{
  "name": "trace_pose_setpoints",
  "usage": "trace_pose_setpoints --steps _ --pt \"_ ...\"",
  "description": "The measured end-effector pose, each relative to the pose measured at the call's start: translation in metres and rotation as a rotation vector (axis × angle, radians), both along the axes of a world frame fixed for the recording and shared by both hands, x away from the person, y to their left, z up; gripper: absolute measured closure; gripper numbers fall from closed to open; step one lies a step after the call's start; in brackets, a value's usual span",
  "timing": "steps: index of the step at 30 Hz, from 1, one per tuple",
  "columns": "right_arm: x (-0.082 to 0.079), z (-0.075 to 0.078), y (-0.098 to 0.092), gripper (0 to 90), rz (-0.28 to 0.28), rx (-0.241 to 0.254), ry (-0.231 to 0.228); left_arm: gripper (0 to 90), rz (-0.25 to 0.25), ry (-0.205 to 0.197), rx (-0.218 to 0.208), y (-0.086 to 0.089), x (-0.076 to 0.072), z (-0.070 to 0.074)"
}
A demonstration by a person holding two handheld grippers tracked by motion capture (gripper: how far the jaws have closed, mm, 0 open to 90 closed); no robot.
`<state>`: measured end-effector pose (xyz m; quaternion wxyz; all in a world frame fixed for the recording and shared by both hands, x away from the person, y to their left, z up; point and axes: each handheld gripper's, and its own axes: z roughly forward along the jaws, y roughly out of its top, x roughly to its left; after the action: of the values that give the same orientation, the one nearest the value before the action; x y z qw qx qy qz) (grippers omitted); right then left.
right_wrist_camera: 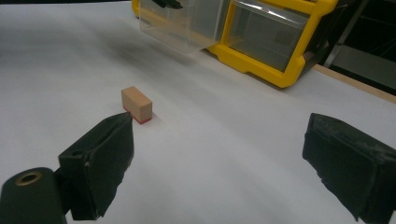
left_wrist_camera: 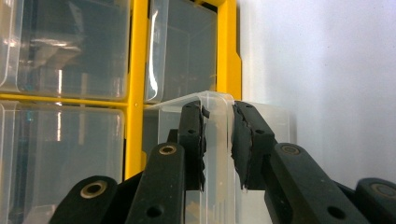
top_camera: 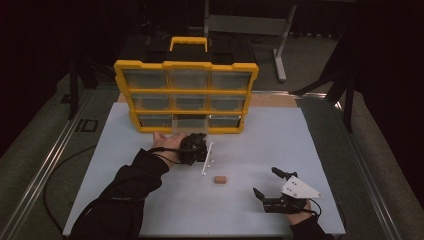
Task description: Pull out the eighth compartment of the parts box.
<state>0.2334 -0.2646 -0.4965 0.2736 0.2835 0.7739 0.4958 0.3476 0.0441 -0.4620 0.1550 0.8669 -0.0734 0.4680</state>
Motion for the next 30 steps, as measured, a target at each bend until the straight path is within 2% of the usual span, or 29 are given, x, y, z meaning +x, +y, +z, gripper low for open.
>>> trace_pose_setpoints --steps 4,5,6,7,8,10,12,13,14,15,16,17,20,21,22,23,24,25,27,30 --pt "0.000 0.000 0.000 8.9 0.002 0.000 0.001 72.1 0.007 0.022 -0.018 0.001 0.001 0.001" --pt "0.000 0.000 0.000 8.9 0.003 -0.002 0.003 65.4 0.025 0.042 -0.041 0.002 0.002 0.004" --pt "0.000 0.000 0.000 8.9 0.003 -0.001 0.003 63.6 0.031 0.043 -0.050 0.003 0.002 0.004" --pt "0.000 0.000 0.000 8.9 0.003 -0.002 0.003 58.2 0.036 0.045 -0.050 0.003 0.002 0.005" --pt "0.000 0.000 0.000 8.9 0.003 -0.002 0.003 58.2 0.037 0.052 -0.071 0.004 0.002 0.006" --pt "0.000 0.000 0.000 8.9 0.000 0.002 0.005 49.8 0.060 0.098 -0.127 0.007 0.003 0.011" --pt "0.000 0.000 0.000 8.9 0.000 0.002 0.007 42.6 0.079 0.169 -0.205 0.012 0.006 0.017" --pt "0.000 0.000 0.000 8.9 0.002 -0.001 0.006 39.0 0.097 0.188 -0.253 0.015 0.007 0.019" --pt "0.000 0.000 0.000 8.9 0.001 -0.005 0.004 32.4 0.105 0.232 -0.308 0.018 0.008 0.022" --pt "0.000 0.000 0.001 8.9 0.001 -0.005 0.004 32.4 0.122 0.262 -0.357 0.020 0.010 0.025" --pt "0.000 0.000 0.001 8.9 0.003 -0.006 0.004 27.9 0.138 0.285 -0.398 0.023 0.011 0.027" --pt "0.000 0.000 0.001 8.9 0.003 -0.006 0.003 25.6 0.144 0.323 -0.434 0.026 0.012 0.030" --pt "0.001 -0.001 0.001 8.9 0.000 -0.004 0.006 14.3 0.167 0.390 -0.529 0.033 0.015 0.036" --pt "0.001 -0.001 0.001 8.9 0.000 -0.004 0.006 14.3 0.176 0.396 -0.556 0.035 0.015 0.037" --pt "0.001 -0.001 0.001 8.9 0.000 -0.005 0.005 11.0 0.171 0.428 -0.584 0.038 0.016 0.039" --pt "0.001 -0.001 0.001 8.9 0.000 -0.005 0.005 2.3 0.167 0.507 -0.617 0.043 0.019 0.042" --pt "0.001 -0.001 0.001 8.9 0.000 -0.005 0.005 0.0 0.167 0.507 -0.617 0.043 0.019 0.042" --pt "0.001 -0.001 0.001 8.9 0.001 -0.005 0.005 0.0 0.159 0.546 -0.644 0.046 0.019 0.043" --pt "0.001 -0.001 0.001 8.9 0.000 -0.004 0.005 0.0 0.148 0.561 -0.699 0.052 0.018 0.045" --pt "0.001 -0.001 0.000 8.9 -0.001 -0.004 0.005 0.0 0.147 0.562 -0.730 0.058 0.016 0.046"
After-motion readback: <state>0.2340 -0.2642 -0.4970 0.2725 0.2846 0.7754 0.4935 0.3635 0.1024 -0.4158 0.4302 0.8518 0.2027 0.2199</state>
